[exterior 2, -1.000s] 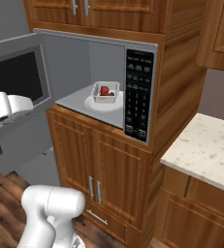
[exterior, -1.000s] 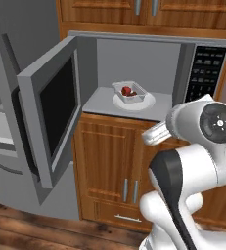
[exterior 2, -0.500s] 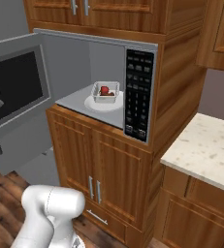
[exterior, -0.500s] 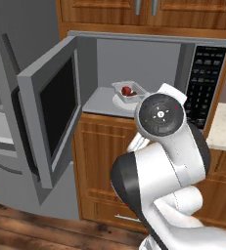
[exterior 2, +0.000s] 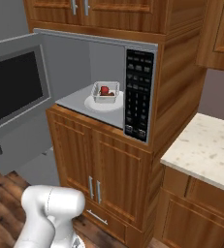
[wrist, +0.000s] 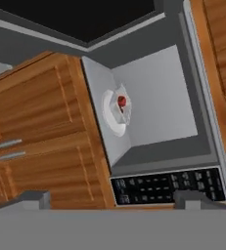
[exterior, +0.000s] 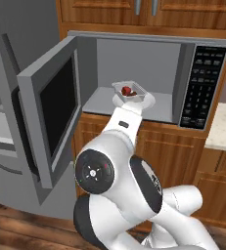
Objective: Place the tupperware containing the chicken drumstick and bell pepper meal in the microwave. Close the microwave door and press the start button to reheat the meal.
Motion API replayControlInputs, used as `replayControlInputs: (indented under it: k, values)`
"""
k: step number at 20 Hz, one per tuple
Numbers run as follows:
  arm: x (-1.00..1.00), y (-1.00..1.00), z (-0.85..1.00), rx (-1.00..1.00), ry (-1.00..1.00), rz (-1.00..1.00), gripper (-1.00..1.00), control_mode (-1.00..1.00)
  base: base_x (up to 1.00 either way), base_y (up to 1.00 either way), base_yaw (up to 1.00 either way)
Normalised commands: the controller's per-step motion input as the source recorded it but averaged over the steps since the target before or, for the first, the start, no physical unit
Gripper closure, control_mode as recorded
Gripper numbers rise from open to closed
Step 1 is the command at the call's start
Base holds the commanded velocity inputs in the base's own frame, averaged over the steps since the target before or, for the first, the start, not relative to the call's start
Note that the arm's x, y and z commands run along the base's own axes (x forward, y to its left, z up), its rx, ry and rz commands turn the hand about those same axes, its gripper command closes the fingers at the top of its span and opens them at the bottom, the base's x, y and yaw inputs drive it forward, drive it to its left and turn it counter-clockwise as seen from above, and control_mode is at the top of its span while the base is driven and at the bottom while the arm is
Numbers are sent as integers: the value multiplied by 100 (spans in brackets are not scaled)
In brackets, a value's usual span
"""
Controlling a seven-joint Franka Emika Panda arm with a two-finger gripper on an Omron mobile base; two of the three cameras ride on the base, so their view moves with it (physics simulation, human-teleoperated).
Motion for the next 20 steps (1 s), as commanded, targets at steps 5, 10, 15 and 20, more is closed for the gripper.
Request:
replayControlInputs:
  k: [5, 10, 15, 20]
  values:
    - [-8, 65, -1, -19, -8, 1, -100, -100, 0, 0, 0]
    - [-20, 73, 0, -17, -1, 3, -100, -100, 0, 0, 0]
    - [-10, 85, 0, -19, 0, 3, -100, -100, 0, 0, 0]
    - [0, 83, 0, -17, 0, 1, -100, -100, 0, 0, 0]
